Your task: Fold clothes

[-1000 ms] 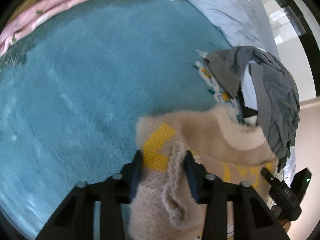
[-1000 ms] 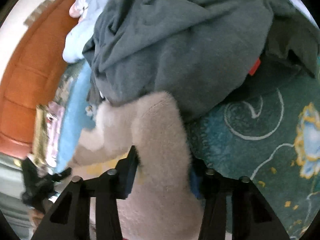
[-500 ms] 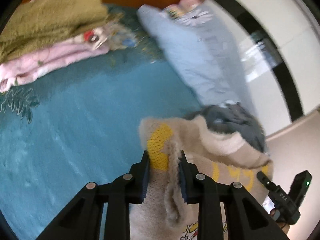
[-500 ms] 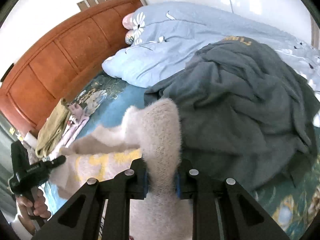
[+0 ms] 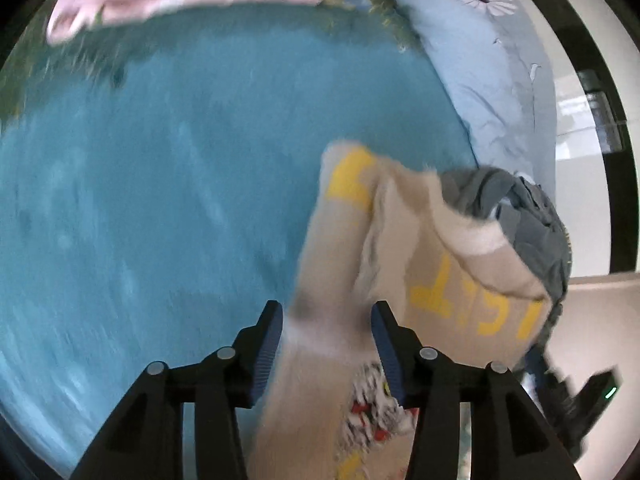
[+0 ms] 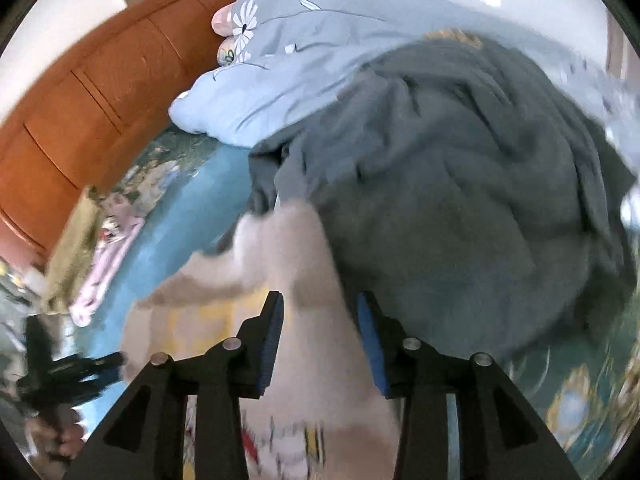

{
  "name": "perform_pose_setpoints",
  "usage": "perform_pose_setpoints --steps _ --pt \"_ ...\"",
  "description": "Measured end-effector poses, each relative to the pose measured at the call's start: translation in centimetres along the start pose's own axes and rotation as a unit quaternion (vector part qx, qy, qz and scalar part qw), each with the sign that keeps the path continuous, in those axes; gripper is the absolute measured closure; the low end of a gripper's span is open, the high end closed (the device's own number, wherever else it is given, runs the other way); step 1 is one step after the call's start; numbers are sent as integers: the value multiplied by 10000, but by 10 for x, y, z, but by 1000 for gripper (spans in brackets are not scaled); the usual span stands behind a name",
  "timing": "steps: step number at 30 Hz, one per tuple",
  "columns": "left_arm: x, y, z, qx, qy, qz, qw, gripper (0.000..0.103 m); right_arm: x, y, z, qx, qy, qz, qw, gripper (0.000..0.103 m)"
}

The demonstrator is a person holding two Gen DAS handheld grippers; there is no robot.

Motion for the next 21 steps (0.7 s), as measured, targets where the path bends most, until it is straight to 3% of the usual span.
perform_pose_setpoints --steps 7,11,16,18,21 --pt "-62 22 -4 538 -43 964 9939 53 -91 -19 -78 266 700 936 9928 63" --pt "-75 19 -11 651 -68 889 9939 53 -133 -24 -110 422 1115 1308 9842 63" --pt "-103 18 -26 272 -153 1154 9928 55 -161 -34 -112 857 1318 1511 9759 64" --pt "-114 15 -31 131 -206 1226 9922 55 -168 -40 -110 999 1219 1557 9752 76" --pt "-125 6 -45 52 -22 1265 9919 55 -176 -45 -107 987 1029 1657 9758 82"
Point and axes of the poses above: each gripper's, at about its wrist camera, not at the fingertips, and y roughly the way its jaws point, z to its left, x to its top, the point moved 5 cm from there along y, roughly the way its jaws point, and after that the axes turned 14 degrees about y, right-handed, at the moved point
